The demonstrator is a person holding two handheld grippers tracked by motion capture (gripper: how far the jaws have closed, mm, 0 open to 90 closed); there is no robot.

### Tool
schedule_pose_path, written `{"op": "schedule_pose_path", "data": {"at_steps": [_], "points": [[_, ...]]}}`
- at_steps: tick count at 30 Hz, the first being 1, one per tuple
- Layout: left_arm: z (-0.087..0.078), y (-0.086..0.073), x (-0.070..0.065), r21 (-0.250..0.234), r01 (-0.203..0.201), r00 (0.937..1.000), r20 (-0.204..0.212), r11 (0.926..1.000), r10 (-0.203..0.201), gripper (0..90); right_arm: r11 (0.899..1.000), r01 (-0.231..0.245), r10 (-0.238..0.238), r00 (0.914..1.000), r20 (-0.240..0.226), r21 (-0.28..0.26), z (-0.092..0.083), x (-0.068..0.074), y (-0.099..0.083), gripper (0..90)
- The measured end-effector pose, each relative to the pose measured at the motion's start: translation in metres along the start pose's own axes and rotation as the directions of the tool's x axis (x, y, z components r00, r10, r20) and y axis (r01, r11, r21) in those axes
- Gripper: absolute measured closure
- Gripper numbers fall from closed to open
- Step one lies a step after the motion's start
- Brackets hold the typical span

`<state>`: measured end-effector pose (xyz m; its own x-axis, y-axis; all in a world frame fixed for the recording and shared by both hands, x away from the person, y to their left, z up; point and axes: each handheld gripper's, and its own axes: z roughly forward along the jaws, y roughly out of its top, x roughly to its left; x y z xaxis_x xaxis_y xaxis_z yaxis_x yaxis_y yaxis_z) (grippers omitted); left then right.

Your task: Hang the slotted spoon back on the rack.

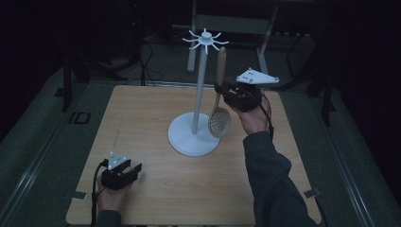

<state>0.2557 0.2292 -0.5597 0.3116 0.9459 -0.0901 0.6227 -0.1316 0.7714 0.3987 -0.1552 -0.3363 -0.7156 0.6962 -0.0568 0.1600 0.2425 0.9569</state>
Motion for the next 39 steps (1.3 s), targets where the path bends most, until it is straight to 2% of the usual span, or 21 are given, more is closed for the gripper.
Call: {"op": "schedule_pose_path", "data": {"at_steps": [20,39], "points": [[0.000,0.000,0.001,-0.002,0.003,1.0000,-0.001,1.0000,-0.003,50.1,1.000,-0.011,0.011,0.9999,-0.004,0.020,0.013,0.002,0.004,75.0],[-0.001,0.000,0.002,-0.004,0.001,1.0000,-0.002,1.0000,-0.001,50.0,1.000,-0.018,0.018,0.9998,-0.007,0.004,0.016,0.004,0.001,72.7]]}}
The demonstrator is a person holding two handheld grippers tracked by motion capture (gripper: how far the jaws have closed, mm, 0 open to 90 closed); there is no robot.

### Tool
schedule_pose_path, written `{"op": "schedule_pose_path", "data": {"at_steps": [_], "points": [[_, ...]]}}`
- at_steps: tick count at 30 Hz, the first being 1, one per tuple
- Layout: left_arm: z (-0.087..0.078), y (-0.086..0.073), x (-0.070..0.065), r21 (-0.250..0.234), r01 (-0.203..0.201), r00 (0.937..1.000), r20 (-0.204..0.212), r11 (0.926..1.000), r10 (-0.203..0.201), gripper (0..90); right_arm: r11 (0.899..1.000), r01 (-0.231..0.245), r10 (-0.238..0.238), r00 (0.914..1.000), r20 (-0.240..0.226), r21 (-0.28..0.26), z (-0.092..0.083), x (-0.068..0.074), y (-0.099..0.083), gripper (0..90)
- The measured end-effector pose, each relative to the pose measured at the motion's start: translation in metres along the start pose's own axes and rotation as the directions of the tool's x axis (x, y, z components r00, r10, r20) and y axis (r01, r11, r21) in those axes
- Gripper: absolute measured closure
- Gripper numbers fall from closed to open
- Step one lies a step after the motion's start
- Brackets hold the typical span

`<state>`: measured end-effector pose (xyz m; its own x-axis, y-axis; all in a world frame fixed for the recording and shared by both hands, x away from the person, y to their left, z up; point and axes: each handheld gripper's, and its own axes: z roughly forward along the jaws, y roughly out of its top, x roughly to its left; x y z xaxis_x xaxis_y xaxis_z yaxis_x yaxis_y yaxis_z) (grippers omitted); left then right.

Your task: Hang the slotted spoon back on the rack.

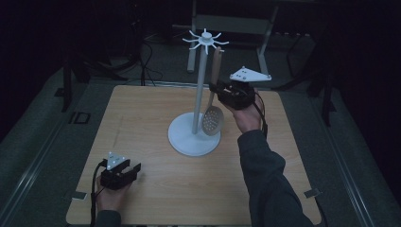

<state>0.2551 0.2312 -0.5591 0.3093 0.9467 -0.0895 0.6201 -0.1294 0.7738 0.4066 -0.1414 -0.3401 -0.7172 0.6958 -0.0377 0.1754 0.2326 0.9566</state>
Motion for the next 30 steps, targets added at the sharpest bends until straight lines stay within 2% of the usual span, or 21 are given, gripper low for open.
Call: {"op": "schedule_pose_path", "data": {"at_steps": [4,6,8,14,18,30], "points": [[0.000,0.000,0.000,-0.001,0.001,1.0000,-0.001,1.0000,-0.001,50.0,1.000,0.002,-0.001,1.0000,0.005,-0.012,-0.003,-0.001,-0.002,63.5],[0.000,0.000,0.000,0.001,0.001,1.0000,0.000,1.0000,-0.001,50.0,1.000,-0.004,0.005,0.9995,0.030,-0.010,-0.004,-0.001,-0.004,51.5],[0.000,0.000,0.000,0.001,0.000,1.0000,0.000,1.0000,0.000,49.9,1.000,-0.016,0.016,0.9991,0.039,-0.011,-0.005,-0.003,-0.007,45.2],[0.001,0.000,0.000,0.002,0.000,1.0000,-0.002,1.0000,0.000,49.6,0.999,-0.038,0.037,0.9982,0.047,0.010,-0.006,-0.006,-0.015,30.8],[0.001,0.000,0.000,0.001,0.001,1.0000,-0.003,1.0000,-0.001,49.4,0.999,-0.049,0.048,0.9979,0.044,0.013,-0.008,-0.008,-0.019,27.1],[0.002,0.000,-0.001,0.001,-0.003,0.9999,-0.011,1.0000,0.003,48.3,0.997,-0.065,0.063,0.9966,0.052,0.033,-0.019,-0.016,-0.036,24.5]]}}
